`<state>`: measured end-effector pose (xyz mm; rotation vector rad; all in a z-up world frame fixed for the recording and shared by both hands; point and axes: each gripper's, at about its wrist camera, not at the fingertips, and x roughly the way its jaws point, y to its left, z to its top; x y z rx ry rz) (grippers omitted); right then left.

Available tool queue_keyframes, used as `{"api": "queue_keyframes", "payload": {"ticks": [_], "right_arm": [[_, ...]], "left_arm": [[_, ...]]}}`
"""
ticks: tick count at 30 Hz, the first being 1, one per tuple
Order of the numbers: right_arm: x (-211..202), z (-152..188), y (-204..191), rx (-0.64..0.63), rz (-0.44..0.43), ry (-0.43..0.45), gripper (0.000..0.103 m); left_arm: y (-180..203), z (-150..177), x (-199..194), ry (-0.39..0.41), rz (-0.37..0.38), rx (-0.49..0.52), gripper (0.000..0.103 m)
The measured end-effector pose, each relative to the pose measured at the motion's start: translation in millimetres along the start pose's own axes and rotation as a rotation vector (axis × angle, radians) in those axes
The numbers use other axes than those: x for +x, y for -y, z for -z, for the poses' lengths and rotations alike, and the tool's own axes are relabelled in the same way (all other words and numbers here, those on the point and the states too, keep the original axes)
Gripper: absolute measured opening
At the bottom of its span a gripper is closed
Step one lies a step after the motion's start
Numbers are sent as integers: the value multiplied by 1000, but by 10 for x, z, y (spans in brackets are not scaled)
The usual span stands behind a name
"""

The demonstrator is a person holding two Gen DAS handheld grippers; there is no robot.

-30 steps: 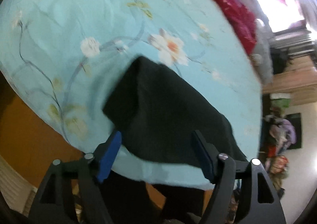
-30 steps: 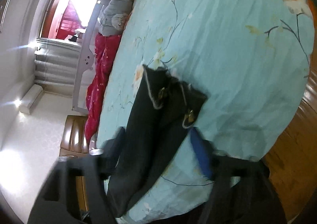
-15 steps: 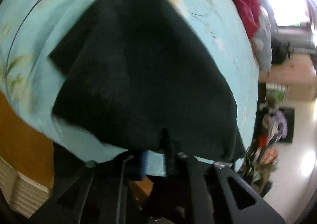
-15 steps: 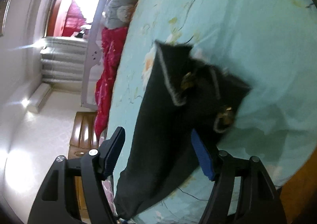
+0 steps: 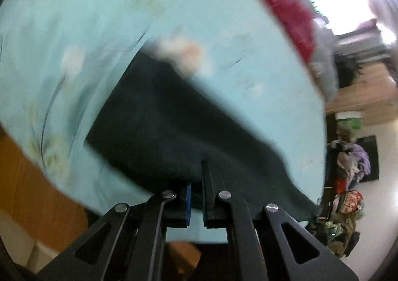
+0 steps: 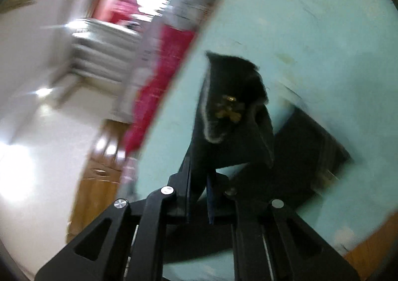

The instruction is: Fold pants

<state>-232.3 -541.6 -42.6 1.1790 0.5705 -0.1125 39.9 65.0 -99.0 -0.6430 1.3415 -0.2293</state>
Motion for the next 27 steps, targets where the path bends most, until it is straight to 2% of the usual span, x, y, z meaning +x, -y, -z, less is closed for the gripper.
{"api": "queue_keyframes", "payload": {"ticks": [1,3,8,9,10,12,14,16,18,19,20,22,24,26,27], "right_arm": [[63,106,268,55,53,-30,11],[112,219,518,109,90,-57,13],[-68,215,519,159,56,-36,18],[-102,199,529,166,47,-31,24],[-121,186,525,177,33,-21,38],[-129,198,568,216,15,22,55],[-95,222,618,243,0,38,53],[35,101,508,225,0,19,11],[90,-103,249,182,-26,15,11],[60,-234,4,127,-74,36,11],[-15,-350,-313,24,-114,63,11],[-140,-378,-643,-138,-115,116,11],[-75,-323,-505,-127,-45,76,11],[67,-198,-17,-40,104,10,11],[113,-136,191,7,149,-24,12]], "left_arm": [[-109,26,113,-36,-25,-24,5],[-257,58,252,-72,-30,-65,5],[-186,39,181,-46,-34,-20,5],[-153,25,168,-40,-43,-5,5],[-138,30,167,-40,-49,1,5],[-127,17,175,-45,-51,-4,5],[-160,26,215,-54,-42,-27,6],[-219,-2,190,-58,-25,-55,6],[-267,-31,111,-45,-7,-62,6],[-242,-29,91,-37,-3,-57,6],[-218,-25,74,-29,-1,-48,6],[-174,-8,53,-7,-18,-18,6],[-194,6,108,-23,-33,-8,6],[-273,18,165,-49,-37,-30,6],[-311,24,193,-64,-40,-40,6]]}}
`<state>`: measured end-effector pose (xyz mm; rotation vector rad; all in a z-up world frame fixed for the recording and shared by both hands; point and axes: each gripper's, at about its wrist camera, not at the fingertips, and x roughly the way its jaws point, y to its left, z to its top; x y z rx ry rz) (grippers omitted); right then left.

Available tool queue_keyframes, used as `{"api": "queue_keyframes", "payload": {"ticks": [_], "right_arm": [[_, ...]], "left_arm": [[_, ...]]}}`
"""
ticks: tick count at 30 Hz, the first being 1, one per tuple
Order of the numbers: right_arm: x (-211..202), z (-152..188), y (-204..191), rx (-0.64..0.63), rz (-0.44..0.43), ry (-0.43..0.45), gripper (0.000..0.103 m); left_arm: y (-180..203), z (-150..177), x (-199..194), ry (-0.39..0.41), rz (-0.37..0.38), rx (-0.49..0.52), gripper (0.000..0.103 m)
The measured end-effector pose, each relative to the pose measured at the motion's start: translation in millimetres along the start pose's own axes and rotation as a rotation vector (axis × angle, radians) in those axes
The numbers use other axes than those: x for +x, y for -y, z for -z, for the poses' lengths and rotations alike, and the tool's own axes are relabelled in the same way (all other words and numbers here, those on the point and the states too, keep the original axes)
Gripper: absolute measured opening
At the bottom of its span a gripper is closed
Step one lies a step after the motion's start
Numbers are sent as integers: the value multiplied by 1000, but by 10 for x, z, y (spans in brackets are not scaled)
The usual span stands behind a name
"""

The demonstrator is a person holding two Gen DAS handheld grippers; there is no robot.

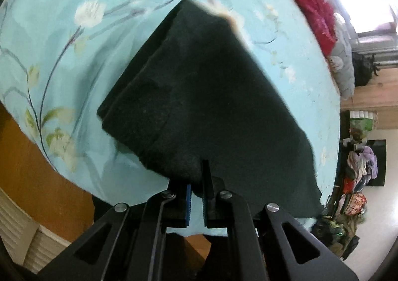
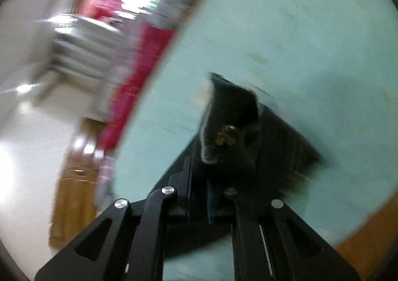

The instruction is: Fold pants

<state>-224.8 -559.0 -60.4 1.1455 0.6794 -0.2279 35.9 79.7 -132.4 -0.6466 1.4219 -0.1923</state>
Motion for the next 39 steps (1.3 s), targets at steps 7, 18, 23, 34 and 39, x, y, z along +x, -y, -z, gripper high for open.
{"api": "queue_keyframes", "payload": {"ticks": [7,18,23,34,39], "right_arm": [[-273,224,476,210,-79,62,21],[-139,-324,-63,85,-99,109,9],[-520,-422,-651,-86,-269,206,9],[-352,147,681,178,-58,116,12],[-446,5,575,135,90,90,12]], "left_arm": [[4,2,-21,-2,-2,11,7],[63,-22,-61,13,20,-21,6],[160,44,-252,79,27,41,6],[-76,46,30,-12,-39,27,11],[-28,170,-289,0,-71,165,22]]}}
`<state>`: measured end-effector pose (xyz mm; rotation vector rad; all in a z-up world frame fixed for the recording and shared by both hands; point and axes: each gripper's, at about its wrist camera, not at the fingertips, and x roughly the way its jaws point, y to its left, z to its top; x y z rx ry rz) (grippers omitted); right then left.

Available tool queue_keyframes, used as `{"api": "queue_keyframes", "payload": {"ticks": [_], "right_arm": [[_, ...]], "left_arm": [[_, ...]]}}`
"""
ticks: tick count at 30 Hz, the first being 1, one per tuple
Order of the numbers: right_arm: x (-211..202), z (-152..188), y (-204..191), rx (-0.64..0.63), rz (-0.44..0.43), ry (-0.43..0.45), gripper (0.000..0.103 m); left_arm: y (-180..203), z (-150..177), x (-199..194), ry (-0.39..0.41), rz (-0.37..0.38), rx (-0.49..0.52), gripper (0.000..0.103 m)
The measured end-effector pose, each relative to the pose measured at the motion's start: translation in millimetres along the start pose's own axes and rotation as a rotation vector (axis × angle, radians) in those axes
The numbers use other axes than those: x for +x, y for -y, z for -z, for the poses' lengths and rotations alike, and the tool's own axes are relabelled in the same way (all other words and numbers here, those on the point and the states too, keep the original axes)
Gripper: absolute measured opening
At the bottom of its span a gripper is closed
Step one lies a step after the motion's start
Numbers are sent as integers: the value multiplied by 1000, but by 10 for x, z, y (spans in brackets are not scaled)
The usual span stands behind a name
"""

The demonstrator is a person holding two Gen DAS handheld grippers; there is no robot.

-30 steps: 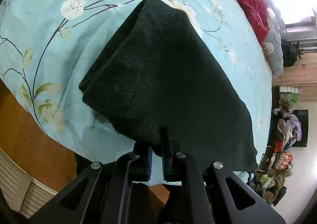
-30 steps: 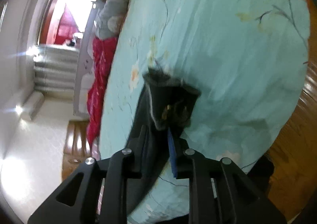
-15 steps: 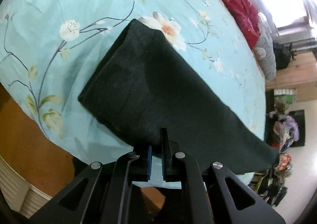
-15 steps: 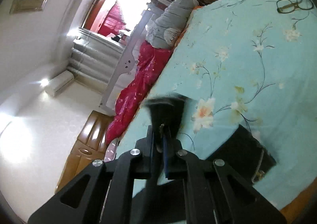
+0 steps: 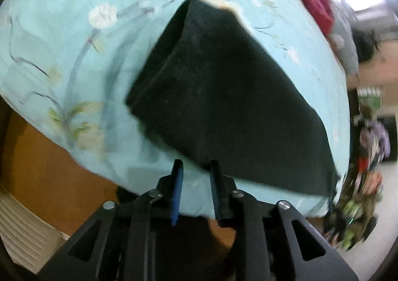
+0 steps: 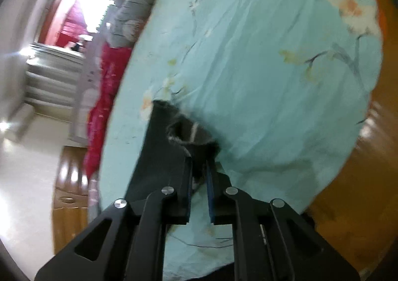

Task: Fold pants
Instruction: 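Lower the folded pants onto the bed and open both tools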

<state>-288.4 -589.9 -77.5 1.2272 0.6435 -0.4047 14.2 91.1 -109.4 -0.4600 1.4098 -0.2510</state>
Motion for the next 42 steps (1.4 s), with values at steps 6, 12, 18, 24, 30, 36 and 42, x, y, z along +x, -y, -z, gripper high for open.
{"api": "queue_keyframes", "payload": {"ticks": [6,12,18,24,30,36,42], "right_arm": [[-370,-142,-290,-179,122,109,25],[-10,-203,-645,-280,76,25,66],[448,-279,-771,-396,165,-42,61],[550,-324,-1127,-571,201,-14,8],[662,-420,-765,-426,268,-27,14],[167,-239,-762,-311,148,29,18],[134,208,-849,-281,1,-19,59]], "left_arm": [[-31,-160,-638,184,13,46,65],[51,-661,-272,124,-1,7,66],[-19,-789,49,61,-35,-6,53],[-115,-765,84,98,-99,-45,53],[-186,-797,163,63,-108,-69,53],[-327,-589,-239,115,-18,-73,54],[-464,-332,-357,114,127,-125,60]]}}
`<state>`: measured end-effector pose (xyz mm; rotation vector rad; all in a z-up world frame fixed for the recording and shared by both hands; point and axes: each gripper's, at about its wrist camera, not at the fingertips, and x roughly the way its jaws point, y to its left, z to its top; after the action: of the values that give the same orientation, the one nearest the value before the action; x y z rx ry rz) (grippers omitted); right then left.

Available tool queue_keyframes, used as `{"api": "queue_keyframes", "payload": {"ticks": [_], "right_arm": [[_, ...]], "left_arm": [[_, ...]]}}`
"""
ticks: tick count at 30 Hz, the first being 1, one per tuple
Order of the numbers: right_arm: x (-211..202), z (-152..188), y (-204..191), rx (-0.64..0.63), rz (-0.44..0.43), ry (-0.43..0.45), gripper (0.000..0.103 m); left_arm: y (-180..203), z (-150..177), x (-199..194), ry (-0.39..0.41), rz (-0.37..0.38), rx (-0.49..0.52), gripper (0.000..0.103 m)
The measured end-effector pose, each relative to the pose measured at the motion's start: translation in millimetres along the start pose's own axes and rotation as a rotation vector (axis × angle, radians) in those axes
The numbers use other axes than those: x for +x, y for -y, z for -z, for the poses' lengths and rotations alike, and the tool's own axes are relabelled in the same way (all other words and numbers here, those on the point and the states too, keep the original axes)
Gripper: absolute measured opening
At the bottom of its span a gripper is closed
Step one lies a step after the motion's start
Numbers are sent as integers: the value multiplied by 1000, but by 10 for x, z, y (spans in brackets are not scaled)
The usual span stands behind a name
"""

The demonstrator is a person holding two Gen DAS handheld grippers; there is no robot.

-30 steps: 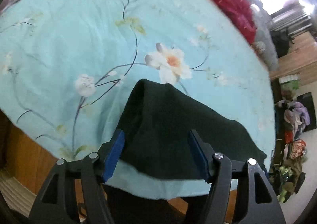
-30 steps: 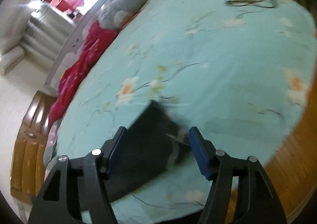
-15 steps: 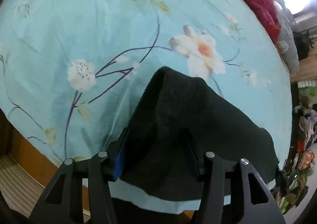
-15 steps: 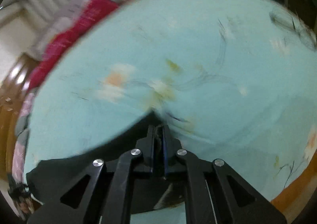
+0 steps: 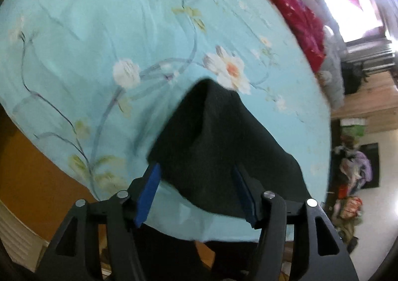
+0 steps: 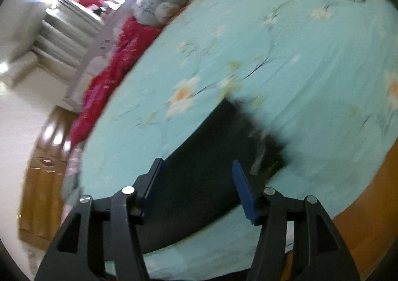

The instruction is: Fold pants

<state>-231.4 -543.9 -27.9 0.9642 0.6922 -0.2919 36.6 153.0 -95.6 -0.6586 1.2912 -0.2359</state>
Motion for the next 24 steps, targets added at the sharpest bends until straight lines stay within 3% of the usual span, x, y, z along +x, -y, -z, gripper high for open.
{"api": "queue_keyframes", "payload": {"ticks": [3,6,8,12,14,16,19,22,24], "right_arm": [[180,244,-86,11,-91,-27,59],[490,418,31,76,-61,-108,57],[563,478,138,119,-77,-99,57],[389,421,195,201,-123,-86,57],[194,362,256,218,-113,-26,58],[-57,325,415,260,-77,51,68],[-280,329,674,321,-65,110,69],[-312,390,856,362,-116,126,70],[-229,427,897,374,-171,117,70]], "left_arm": [[10,121,172,-14,-84,56,60],[-114,166,484,-62,-188,46,62],[-132,168,453,-34,-174,32,63],[-65,201,274,-55,-164,72,58],[-5,254,67,-37,-134,121,58],[134,303,-149,-5,-116,192,59],[520,382,-337,46,-134,330,64],[989,452,-304,52,-139,443,71],[1436,473,-55,4,-148,526,71]]}}
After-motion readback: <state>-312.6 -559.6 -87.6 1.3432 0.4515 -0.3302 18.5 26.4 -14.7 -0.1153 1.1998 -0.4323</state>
